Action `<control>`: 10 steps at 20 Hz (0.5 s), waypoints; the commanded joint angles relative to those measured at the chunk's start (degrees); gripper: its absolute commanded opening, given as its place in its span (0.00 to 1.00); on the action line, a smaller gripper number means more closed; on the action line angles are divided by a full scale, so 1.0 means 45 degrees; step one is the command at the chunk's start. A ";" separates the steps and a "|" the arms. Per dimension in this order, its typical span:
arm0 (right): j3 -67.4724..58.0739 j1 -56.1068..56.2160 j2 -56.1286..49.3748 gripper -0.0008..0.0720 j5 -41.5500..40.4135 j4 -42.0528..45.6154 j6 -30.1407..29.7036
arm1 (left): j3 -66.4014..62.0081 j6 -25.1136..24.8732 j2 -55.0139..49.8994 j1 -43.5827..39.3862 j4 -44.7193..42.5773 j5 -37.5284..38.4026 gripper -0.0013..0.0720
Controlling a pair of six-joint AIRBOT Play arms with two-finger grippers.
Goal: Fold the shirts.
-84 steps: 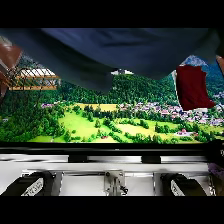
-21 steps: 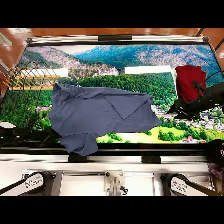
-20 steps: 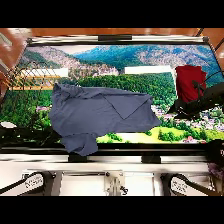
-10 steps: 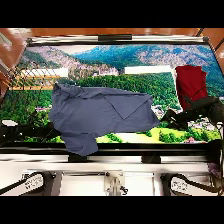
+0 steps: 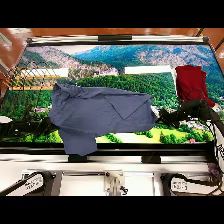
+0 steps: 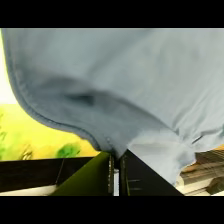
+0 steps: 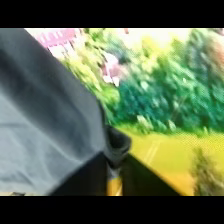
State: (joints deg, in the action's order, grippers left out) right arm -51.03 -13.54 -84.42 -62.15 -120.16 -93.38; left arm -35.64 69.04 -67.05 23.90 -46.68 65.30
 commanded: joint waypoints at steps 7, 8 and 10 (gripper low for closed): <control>-0.5557 0.0034 0.3585 0.10 -0.0758 -0.1894 -0.3249 | -0.8777 -0.1481 0.2613 0.0000 0.3385 -0.1088 0.06; -0.7242 0.0034 0.4371 0.10 -0.0257 -0.1836 -0.3322 | -1.1283 -0.1851 0.2759 0.0000 0.3526 -0.1282 0.06; -1.0297 0.0034 0.5634 0.10 0.0617 -0.1768 -0.3730 | -1.5630 -0.1797 0.2793 0.0000 0.3468 -0.1273 0.06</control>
State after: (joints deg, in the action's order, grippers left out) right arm -80.79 -13.34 -66.96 -63.79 -127.22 -106.26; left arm -82.13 63.33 -56.47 23.88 -34.68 61.76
